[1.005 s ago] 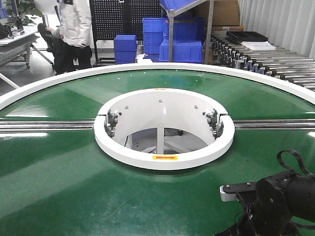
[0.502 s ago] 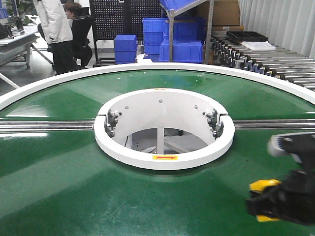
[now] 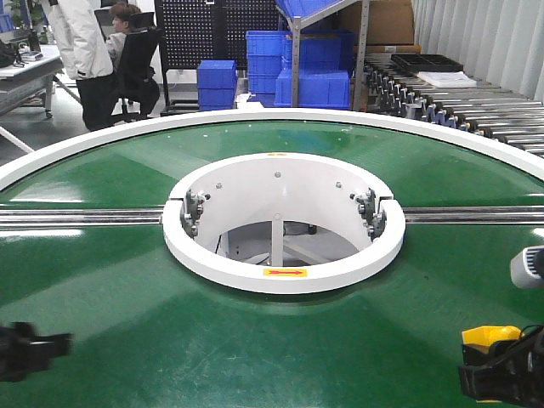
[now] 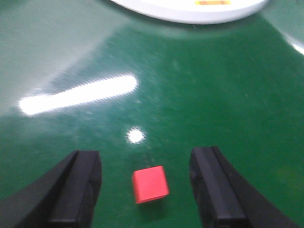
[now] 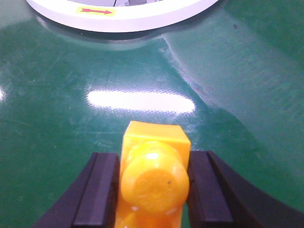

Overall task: Pick red and yellow blocks into blue bin
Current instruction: 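Lower the left gripper onto the red cube, close and lift it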

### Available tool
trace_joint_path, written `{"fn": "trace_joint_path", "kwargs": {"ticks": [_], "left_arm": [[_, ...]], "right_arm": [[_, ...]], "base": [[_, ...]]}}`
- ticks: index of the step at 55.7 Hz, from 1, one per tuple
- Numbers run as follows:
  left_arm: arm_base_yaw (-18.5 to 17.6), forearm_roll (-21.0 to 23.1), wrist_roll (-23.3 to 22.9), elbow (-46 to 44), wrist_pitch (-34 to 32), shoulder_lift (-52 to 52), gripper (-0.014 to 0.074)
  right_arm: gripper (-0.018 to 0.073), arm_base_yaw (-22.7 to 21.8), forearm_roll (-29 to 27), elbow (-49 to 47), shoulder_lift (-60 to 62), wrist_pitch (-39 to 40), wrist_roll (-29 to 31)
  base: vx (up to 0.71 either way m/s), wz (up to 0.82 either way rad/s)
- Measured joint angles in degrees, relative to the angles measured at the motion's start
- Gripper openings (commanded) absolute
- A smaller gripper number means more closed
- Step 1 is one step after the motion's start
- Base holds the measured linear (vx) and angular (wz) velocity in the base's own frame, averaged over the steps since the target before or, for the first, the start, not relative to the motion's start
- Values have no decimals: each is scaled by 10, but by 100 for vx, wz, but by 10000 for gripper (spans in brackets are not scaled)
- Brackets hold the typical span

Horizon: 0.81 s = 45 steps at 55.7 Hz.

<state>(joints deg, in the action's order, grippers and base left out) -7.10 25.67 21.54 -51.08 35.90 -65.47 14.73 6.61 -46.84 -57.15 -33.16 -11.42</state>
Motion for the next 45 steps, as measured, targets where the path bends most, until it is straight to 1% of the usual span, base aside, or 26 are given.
{"fn": "trace_joint_path", "kwargs": {"ticks": [3, 7, 8, 12, 16, 18, 19, 21, 24, 27, 31, 45], "left_arm": [[-19, -4, -1, -8, -5, -27, 516], [-42, -19, -20, -18, -11, -62, 513], [-52, -30, -36, -21, -11, -77, 513], [-72, -66, -82, -32, -11, -112, 513], [-87, -111, -136, -40, -10, -144, 513], [-94, -142, -169, -46, -10, -162, 513], [-96, -152, -174, -47, -10, -165, 513], [-101, -174, -202, -52, -9, -181, 513], [-105, -194, -225, -58, -8, -197, 513], [-110, -206, -238, -62, -8, -211, 513], [-115, -210, -246, -63, -10, -229, 513], [-128, -217, -250, -64, -10, -290, 513]], "right_arm": [[-8, 0, 0, 0, 0, 0, 0], [-8, 0, 0, 0, 0, -1, -1], [-8, 0, 0, 0, 0, -1, -1], [-8, 0, 0, 0, 0, -4, -1], [-8, 0, 1, 0, 0, -12, -1], [-8, 0, 3, 0, 0, -17, -1], [-8, 0, 6, 0, 0, -21, -1], [-8, 0, 9, 0, 0, -25, -1], [-8, 0, 17, 0, 0, -33, -1], [-8, 0, 27, 0, 0, -39, -1], [-8, 0, 34, 0, 0, -43, -1], [-8, 0, 38, 0, 0, -45, -3]], "base": [[0, 0], [0, 0], [0, 0], [0, 0], [0, 0], [0, 0], [0, 0], [0, 0], [0, 0], [0, 0], [0, 0], [0, 0]]}}
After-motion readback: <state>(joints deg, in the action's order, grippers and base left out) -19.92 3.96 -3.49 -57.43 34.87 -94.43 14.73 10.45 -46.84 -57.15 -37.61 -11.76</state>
